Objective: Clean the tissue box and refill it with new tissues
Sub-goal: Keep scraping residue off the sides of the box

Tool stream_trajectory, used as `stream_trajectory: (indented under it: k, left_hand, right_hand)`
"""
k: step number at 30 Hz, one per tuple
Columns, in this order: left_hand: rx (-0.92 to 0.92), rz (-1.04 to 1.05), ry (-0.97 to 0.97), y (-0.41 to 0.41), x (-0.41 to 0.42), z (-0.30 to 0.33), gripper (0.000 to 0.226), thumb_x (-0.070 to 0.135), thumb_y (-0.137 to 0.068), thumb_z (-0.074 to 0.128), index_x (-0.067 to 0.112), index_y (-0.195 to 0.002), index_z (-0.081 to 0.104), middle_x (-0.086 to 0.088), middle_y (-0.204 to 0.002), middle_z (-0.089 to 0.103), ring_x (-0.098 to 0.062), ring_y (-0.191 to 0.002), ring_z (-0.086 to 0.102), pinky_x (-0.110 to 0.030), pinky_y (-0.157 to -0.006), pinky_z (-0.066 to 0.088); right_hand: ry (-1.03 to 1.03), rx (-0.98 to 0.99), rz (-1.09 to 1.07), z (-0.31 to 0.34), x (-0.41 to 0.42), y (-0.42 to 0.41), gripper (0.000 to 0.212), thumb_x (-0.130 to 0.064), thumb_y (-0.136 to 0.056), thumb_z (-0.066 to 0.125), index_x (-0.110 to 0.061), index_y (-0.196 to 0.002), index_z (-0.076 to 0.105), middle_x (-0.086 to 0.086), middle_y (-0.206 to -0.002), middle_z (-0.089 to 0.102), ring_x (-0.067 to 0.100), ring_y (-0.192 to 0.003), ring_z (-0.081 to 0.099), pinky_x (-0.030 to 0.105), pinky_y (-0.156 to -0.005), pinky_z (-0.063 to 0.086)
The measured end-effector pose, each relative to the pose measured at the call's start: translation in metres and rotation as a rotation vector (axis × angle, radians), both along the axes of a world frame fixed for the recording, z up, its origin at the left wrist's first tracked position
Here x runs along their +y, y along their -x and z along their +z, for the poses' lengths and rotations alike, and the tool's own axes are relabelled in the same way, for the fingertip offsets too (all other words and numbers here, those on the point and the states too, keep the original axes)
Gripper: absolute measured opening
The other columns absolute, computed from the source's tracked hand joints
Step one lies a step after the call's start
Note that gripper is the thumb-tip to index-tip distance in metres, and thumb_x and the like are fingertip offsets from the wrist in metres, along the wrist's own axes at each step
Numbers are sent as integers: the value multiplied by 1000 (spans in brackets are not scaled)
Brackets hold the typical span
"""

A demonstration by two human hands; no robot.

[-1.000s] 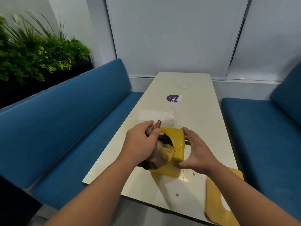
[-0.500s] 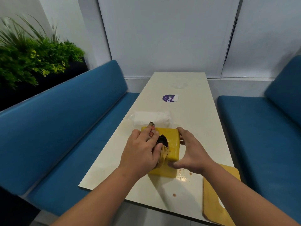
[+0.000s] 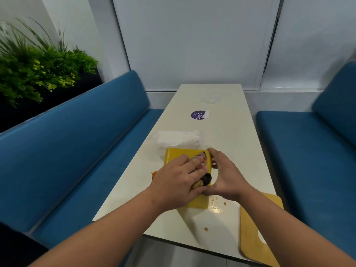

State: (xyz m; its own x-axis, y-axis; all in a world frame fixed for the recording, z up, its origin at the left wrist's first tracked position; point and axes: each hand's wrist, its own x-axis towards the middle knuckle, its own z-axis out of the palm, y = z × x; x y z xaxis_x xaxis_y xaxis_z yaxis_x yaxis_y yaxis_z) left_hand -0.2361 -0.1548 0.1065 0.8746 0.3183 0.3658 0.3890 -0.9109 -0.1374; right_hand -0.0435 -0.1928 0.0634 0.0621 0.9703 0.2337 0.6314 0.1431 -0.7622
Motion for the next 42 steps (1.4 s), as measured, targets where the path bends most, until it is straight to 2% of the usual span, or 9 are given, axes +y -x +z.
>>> stream_trajectory:
  k: [4, 9, 15, 20, 25, 29, 34, 38, 42]
  left_hand:
    - [35, -167, 23, 15, 5, 7, 41, 28, -85, 48, 18, -120, 66, 0, -135, 57, -19, -96, 49, -26, -91, 36]
    - [168, -281, 74, 48, 3, 15, 36, 22, -90, 44, 23, -118, 66, 11, -132, 59, -17, -98, 50, -25, -88, 45]
    - [-364, 0, 263, 54, -2, 3, 42, 0, -76, 64, 11, -116, 69, 5, -128, 62, -17, -99, 54, -32, -88, 49]
    - [-256, 62, 158, -16, -43, -17, 42, 17, -84, 48, 8, -121, 65, -8, -134, 58, -28, -91, 54, -39, -83, 50]
    - [-290, 216, 189, 18, -38, -26, 44, 20, -85, 48, 7, -125, 63, -9, -135, 57, -28, -96, 56, -39, -88, 51]
    - [-370, 416, 221, 56, -24, -24, 43, 16, -85, 43, 2, -119, 65, -9, -122, 65, -25, -92, 55, -40, -84, 53]
    - [-490, 543, 212, 50, 2, 8, 36, 7, -87, 62, 3, -122, 64, -7, -119, 67, -26, -97, 55, -32, -88, 44]
    - [-285, 480, 158, 9, 7, 14, 36, 13, -82, 51, 6, -112, 69, -10, -118, 67, -29, -90, 56, -34, -84, 49]
    - [-209, 440, 188, -15, 1, 12, 42, 23, -99, 39, 14, -139, 50, -2, -148, 43, -22, -121, 40, -31, -106, 32]
  right_hand:
    - [-12, 5, 15, 3, 1, 0, 102, -41, -45, 87, -40, -132, 35, -13, -120, 48, 7, -109, 52, 28, -95, 48]
    - [40, -25, 7, 1, 1, -3, 115, -44, -47, 86, -28, -145, 28, -13, -128, 42, 10, -114, 48, 30, -97, 47]
    - [58, -26, -13, -3, 1, -3, 118, -50, -46, 87, -30, -145, 27, -12, -132, 42, 13, -116, 48, 36, -97, 49]
    - [8, -12, -13, -2, -3, -2, 109, -40, -56, 75, -16, -150, 26, -12, -133, 38, 6, -119, 44, 7, -95, 34]
    - [-3, -31, -36, -3, -7, 0, 113, -45, -45, 85, -24, -142, 33, -10, -128, 47, 12, -111, 52, 33, -94, 50]
    - [-3, -56, -26, 0, -9, 0, 112, -52, -45, 85, -28, -140, 32, -11, -127, 46, 12, -110, 50, 34, -93, 50]
    - [20, -81, -13, 1, -9, 1, 113, -49, -49, 88, -29, -142, 28, -12, -131, 43, 14, -113, 48, 34, -94, 48]
    - [28, -81, -29, 1, -11, 1, 118, -49, -47, 88, -26, -145, 27, -11, -133, 42, 13, -115, 48, 30, -94, 47]
    - [33, -42, -38, 1, -12, 0, 121, -45, -46, 88, -22, -147, 28, -11, -134, 43, 11, -115, 48, 28, -96, 46]
